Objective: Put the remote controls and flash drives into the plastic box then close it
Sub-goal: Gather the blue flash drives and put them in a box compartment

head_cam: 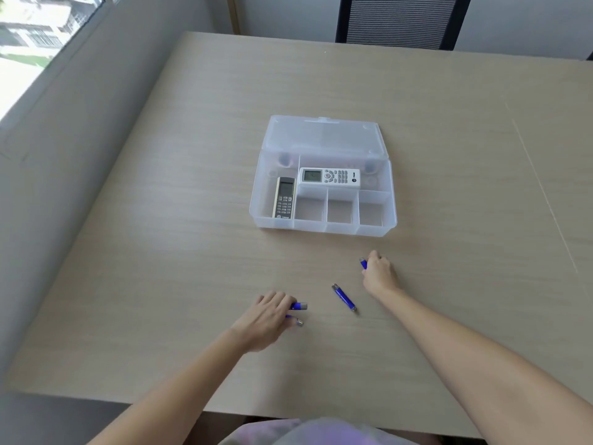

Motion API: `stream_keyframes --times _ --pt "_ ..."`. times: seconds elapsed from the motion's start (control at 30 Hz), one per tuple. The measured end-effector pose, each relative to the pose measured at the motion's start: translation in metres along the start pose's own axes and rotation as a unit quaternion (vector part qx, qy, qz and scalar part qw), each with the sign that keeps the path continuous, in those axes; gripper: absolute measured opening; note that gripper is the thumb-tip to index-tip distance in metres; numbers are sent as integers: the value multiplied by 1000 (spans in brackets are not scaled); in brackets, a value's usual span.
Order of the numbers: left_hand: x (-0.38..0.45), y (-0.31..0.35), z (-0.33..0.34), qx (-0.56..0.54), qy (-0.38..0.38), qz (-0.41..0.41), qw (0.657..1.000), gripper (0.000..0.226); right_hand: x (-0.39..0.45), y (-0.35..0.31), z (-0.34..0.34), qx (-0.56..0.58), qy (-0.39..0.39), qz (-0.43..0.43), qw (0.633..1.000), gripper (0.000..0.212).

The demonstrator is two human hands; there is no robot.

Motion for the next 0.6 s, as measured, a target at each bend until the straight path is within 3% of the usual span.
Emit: stream_keyframes --times 0.1,0.27,0.4,0.5,0.6 --pt "0 1 14 115 -34 12 993 67 0 3 5 52 -23 10 998 17" --pt "4 8 5 181 53 34 981 34 -26 -6 9 136 -47 -44 989 8" --pt "4 5 1 168 74 26 983 25 -45 -25 29 72 -79 -87 990 16" --pt "10 -6 -1 51 27 -27 998 24 -49 -36 35 24 -77 -108 991 10" --pt "19 -18 -15 -116 17 -99 988 15 -48 -43 36 -19 -88 -134 987 14"
Point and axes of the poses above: each hand's wrist, its own x-axis towards the middle knuckle, its own z-axis out of the palm, y = z × x, the point moved 10 cm from there along x, towards the middle knuckle, and after that the axes turned 3 degrees about -y, right-handed, at the moved point
